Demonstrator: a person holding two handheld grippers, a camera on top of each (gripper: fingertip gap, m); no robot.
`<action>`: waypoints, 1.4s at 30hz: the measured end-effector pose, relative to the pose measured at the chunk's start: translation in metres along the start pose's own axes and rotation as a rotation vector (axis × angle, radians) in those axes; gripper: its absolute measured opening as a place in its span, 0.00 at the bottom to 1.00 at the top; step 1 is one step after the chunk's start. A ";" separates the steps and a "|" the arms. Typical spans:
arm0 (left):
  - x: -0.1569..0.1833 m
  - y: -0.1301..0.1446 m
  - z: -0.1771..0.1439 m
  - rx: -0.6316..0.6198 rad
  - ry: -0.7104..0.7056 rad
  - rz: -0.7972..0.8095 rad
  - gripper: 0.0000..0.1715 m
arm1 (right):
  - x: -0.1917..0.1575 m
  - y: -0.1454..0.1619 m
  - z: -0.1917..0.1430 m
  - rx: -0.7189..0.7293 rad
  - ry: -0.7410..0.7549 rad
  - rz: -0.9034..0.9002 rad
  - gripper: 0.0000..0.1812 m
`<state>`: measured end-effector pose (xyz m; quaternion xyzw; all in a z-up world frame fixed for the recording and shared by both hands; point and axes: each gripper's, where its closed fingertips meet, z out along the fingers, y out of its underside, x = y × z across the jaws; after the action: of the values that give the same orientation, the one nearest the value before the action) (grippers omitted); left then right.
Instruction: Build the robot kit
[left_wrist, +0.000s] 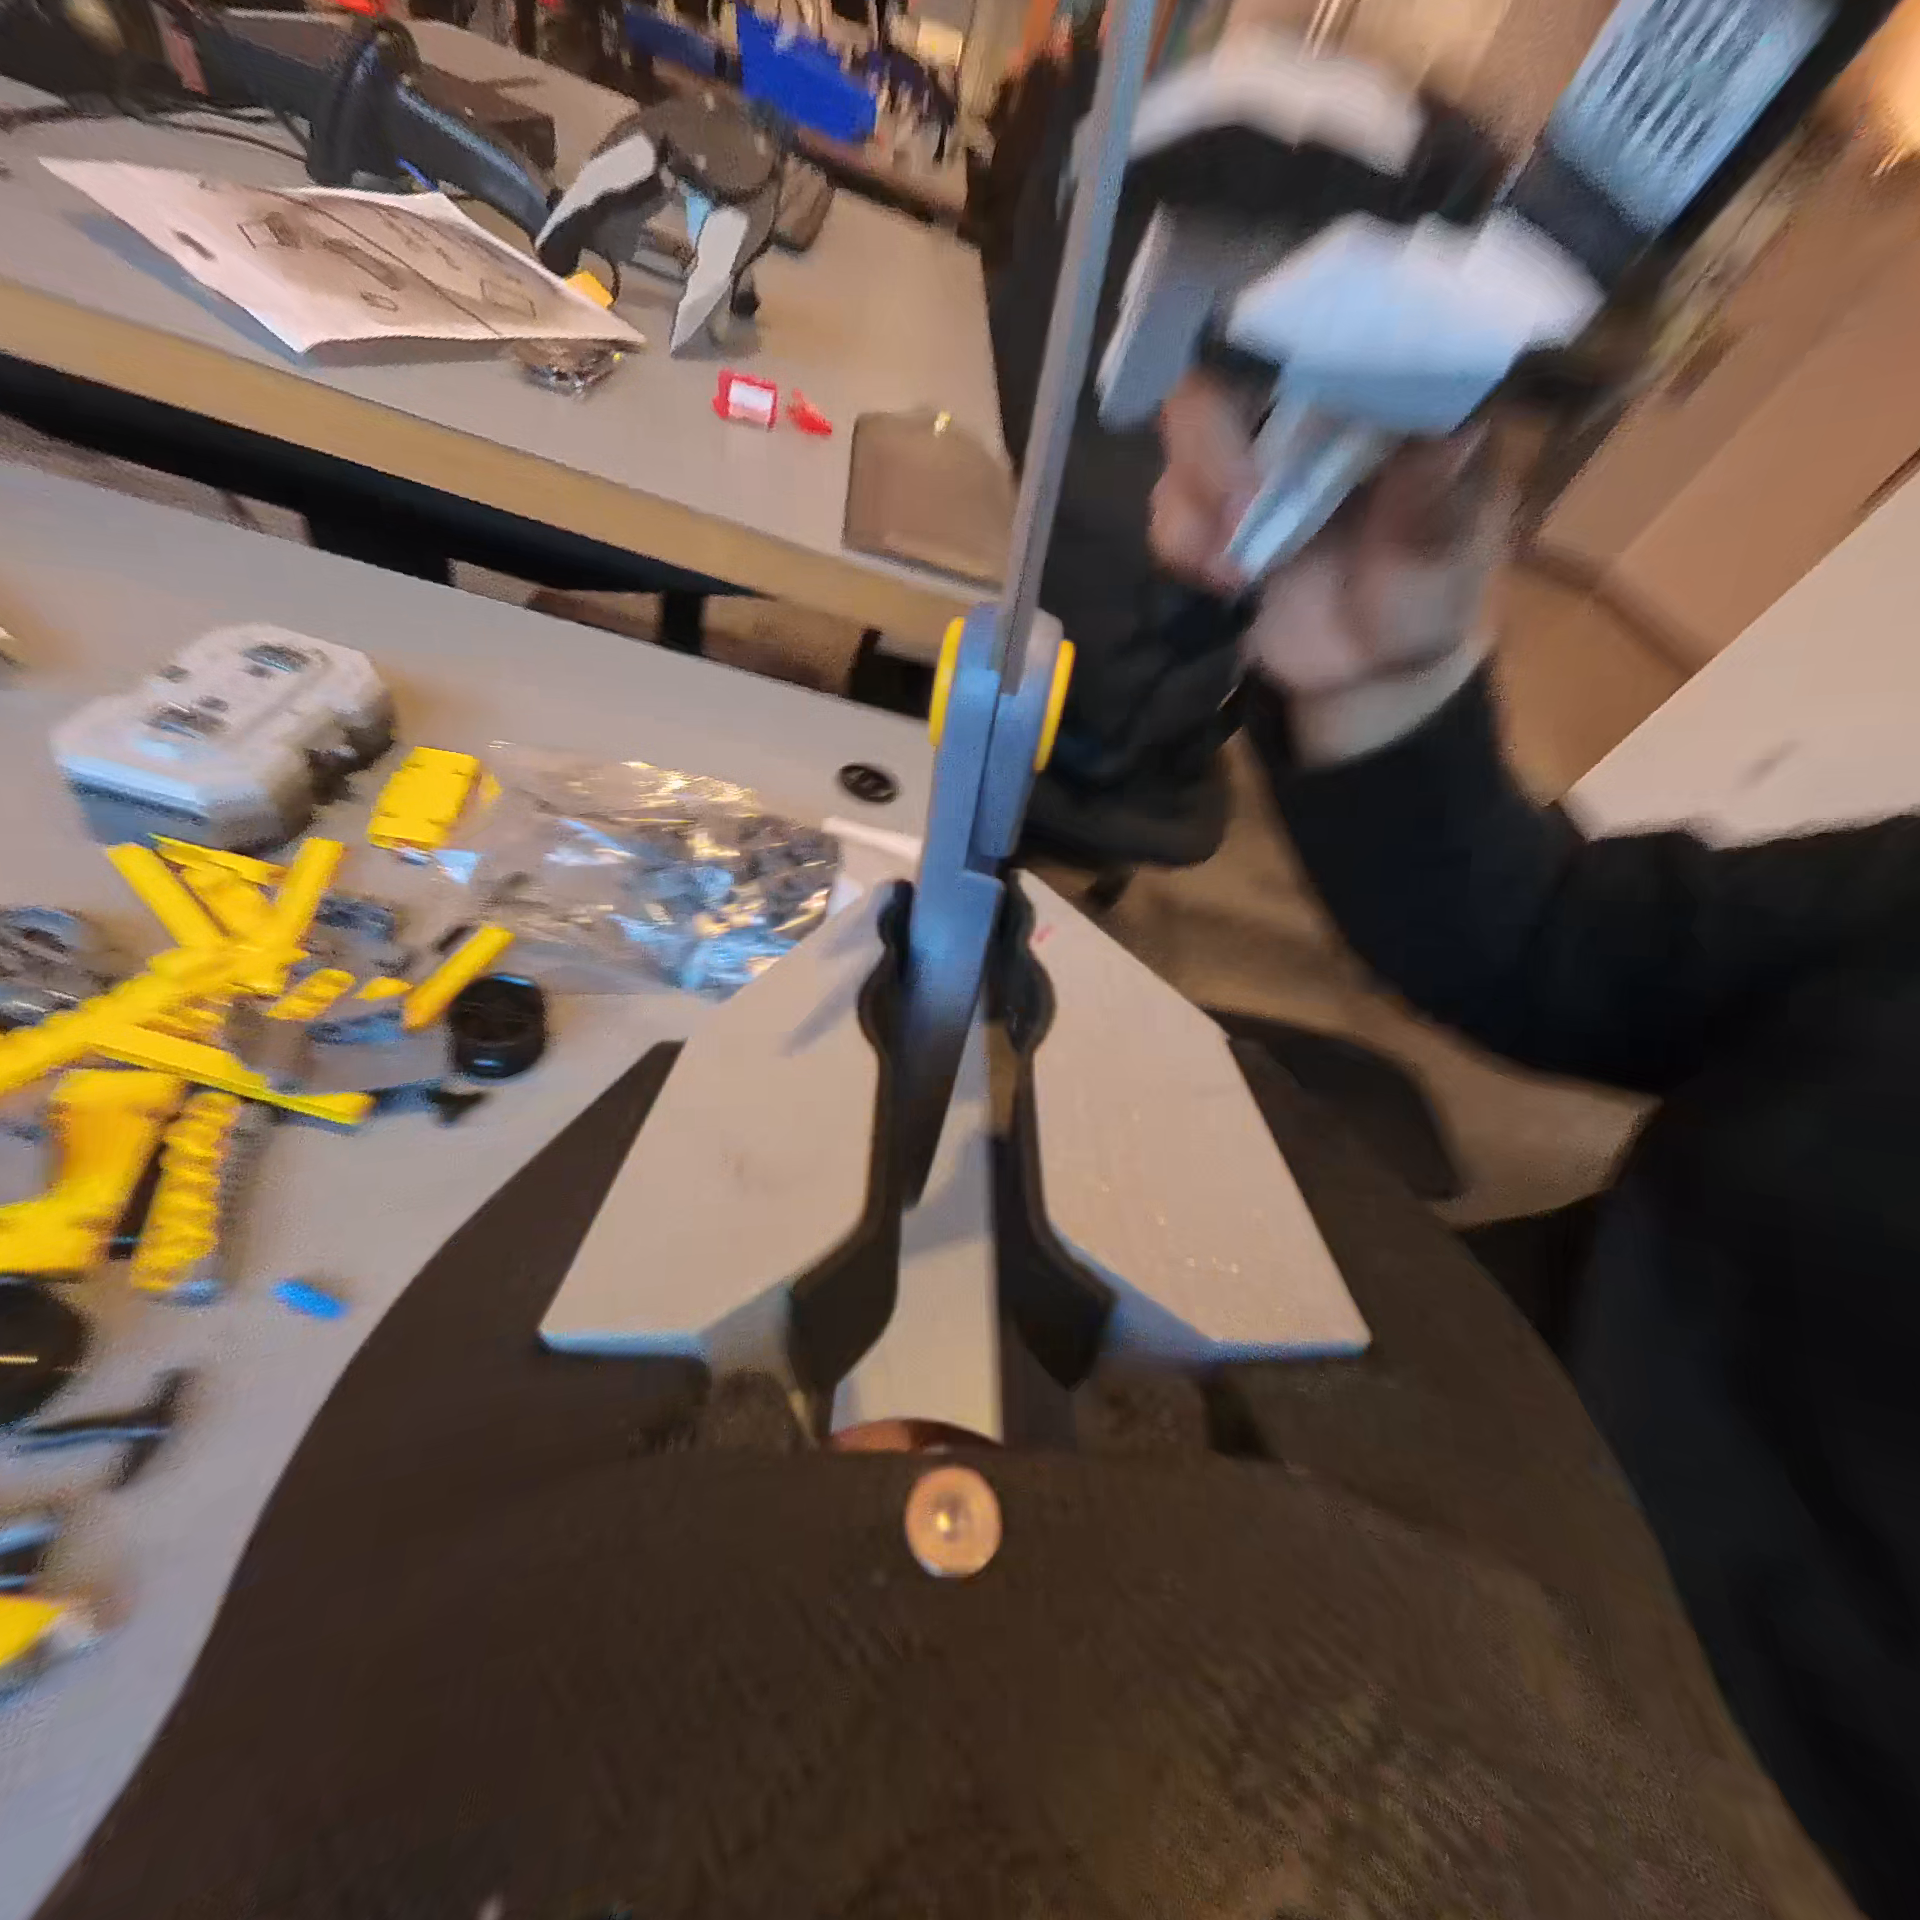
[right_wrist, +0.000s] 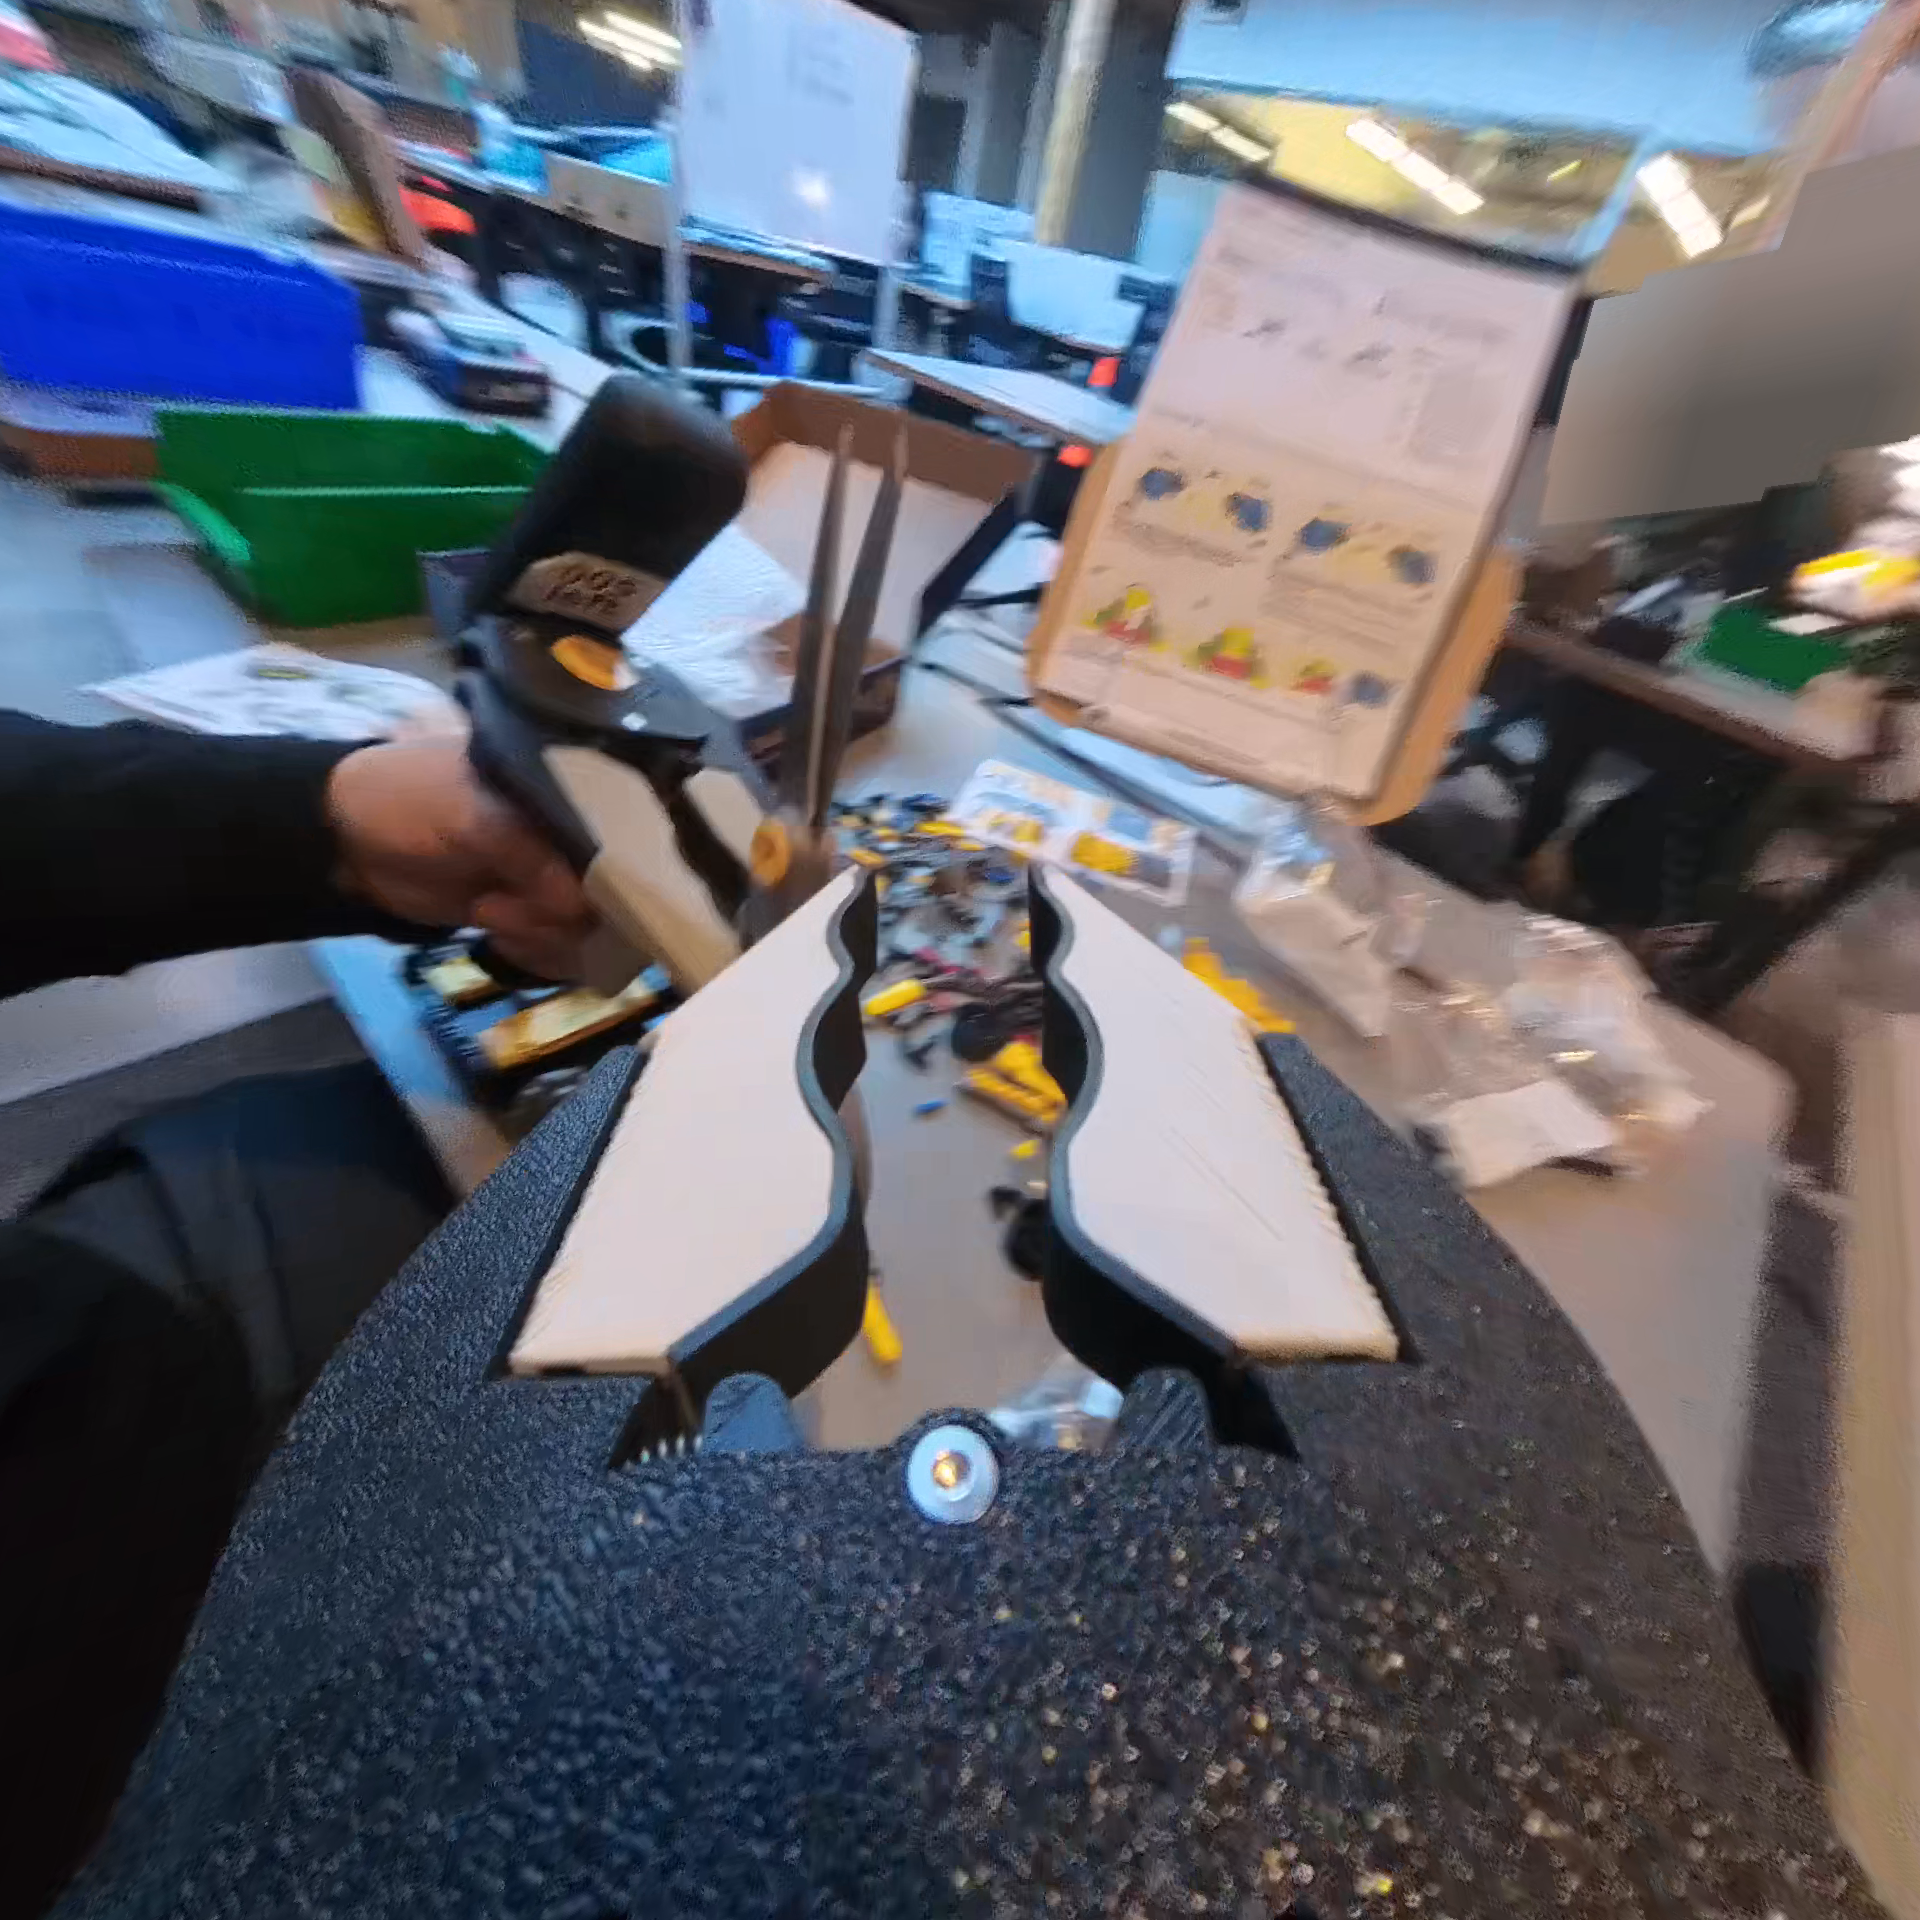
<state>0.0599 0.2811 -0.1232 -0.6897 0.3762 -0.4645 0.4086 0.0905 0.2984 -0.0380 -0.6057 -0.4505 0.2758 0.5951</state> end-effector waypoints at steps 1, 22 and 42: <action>0.006 -0.002 -0.005 0.035 0.036 -0.068 0.08 | -0.010 0.011 0.003 -0.005 -0.066 0.047 0.16; 0.032 0.067 -0.044 -0.112 -0.117 0.069 0.05 | -0.108 0.063 0.027 -0.060 -0.631 0.443 0.05; -0.004 0.063 -0.041 0.001 -0.273 -0.174 0.05 | -0.069 0.087 0.016 -0.139 -0.093 0.225 0.22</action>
<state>0.0109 0.2516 -0.1725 -0.7761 0.2560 -0.4003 0.4145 0.0649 0.2555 -0.1390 -0.6787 -0.4247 0.3368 0.4955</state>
